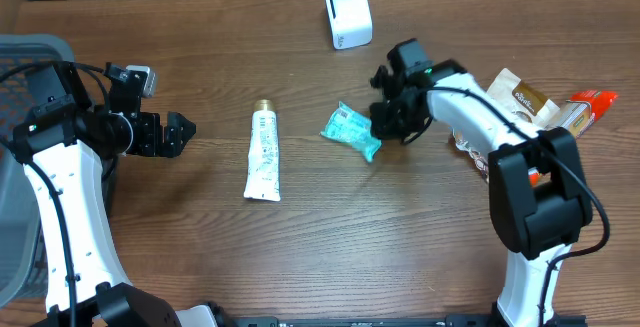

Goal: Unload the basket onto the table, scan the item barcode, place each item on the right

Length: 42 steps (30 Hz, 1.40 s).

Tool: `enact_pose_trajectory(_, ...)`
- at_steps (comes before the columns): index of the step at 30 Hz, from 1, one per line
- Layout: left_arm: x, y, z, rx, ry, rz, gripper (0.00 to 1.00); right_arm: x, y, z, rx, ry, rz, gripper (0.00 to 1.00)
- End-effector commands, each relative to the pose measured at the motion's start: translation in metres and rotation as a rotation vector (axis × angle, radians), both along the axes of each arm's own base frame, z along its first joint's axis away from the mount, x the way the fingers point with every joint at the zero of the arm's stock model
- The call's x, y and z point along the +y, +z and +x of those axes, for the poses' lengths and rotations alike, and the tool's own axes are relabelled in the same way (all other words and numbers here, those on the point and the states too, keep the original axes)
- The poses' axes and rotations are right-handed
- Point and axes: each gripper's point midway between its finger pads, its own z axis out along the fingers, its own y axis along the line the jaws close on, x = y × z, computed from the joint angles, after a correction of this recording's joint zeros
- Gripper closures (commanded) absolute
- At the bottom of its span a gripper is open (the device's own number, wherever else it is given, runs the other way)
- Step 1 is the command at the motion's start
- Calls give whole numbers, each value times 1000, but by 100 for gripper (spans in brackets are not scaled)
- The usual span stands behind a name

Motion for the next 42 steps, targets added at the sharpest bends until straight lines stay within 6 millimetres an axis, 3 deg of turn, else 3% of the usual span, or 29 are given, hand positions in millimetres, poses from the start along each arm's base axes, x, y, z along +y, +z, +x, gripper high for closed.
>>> enact_pose_trajectory(1,-5,-1,2,-6,-29,-5,0,3,31,25,-202,252,35,83)
enact_pose_trajectory(4,-5,-1,2,-6,-29,-5,0,-4,37,35,-223,227,38,61)
enact_pose_trajectory(6,-5,-1,2,-6,-29,-5,0,-10,38,40,-203,156,45,25)
enact_pose_trajectory(7,-5,-1,2,-6,-29,-5,0,-13,38,42,-178,91,52,15)
enact_pose_trajectory(13,-5,-1,2,-6,-29,-5,0,-25,31,34,103,-400,111,9)
enact_pose_trajectory(19,-5,-1,2,-6,-29,-5,0,-3,6,14,236,-514,169,10)
enact_pose_trajectory(27,-5,-1,2,-6,-29,-5,0,13,-25,7,214,-583,180,18)
enact_pose_trajectory(33,-5,-1,2,-6,-29,-5,0,20,-46,8,112,-565,190,39)
enact_pose_trajectory(35,-5,-1,2,-6,-29,-5,1,22,-48,7,110,-573,197,50)
enact_pose_trajectory(36,-5,-1,2,-6,-29,-5,0,22,-47,9,106,-572,202,68)
enact_pose_trajectory(38,-5,-1,2,-6,-29,-5,0,25,-45,10,98,-559,215,83)
enact_pose_trajectory(42,-5,-1,2,-6,-29,-5,1,43,-31,11,71,-417,317,96)
